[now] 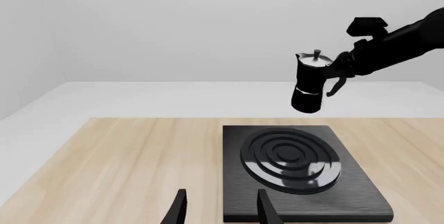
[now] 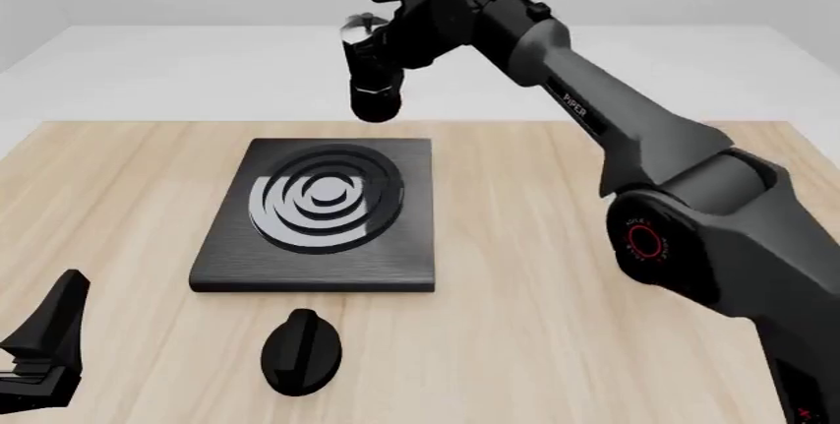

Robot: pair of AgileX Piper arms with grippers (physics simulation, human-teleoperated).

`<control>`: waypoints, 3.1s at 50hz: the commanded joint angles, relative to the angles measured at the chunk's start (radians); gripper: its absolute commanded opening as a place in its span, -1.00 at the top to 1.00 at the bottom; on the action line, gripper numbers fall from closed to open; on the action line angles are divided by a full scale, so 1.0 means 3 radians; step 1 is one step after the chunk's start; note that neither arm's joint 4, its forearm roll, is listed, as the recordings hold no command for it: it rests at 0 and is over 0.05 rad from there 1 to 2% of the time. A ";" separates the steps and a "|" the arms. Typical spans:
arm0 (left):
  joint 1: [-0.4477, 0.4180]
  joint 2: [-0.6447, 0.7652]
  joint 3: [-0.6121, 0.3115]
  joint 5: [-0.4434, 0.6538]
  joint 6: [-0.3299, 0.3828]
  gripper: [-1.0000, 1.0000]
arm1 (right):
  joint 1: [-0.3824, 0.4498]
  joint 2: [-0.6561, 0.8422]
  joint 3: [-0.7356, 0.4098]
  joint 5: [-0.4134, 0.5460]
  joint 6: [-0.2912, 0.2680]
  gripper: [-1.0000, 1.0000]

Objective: Put both moka pots on the stove.

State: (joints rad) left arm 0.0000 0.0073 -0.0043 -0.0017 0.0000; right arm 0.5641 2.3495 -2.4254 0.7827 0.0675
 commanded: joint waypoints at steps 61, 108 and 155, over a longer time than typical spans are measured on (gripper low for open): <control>0.0000 0.0000 0.0000 0.0000 0.0000 -1.00 | 0.0311 0.0139 0.0186 -0.0240 0.0334 1.00; 0.0000 0.0000 0.0000 0.0000 0.0000 -1.00 | 0.0422 -0.0019 0.0524 -0.0436 0.0406 -1.00; 0.0000 0.0000 0.0000 0.0000 0.0000 -1.00 | 0.0158 -0.2503 0.3107 -0.1496 -0.0081 -1.00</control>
State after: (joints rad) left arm 0.0000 0.0073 -0.0043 -0.0017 0.0000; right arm 0.6412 1.8409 -1.7893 0.4853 0.0721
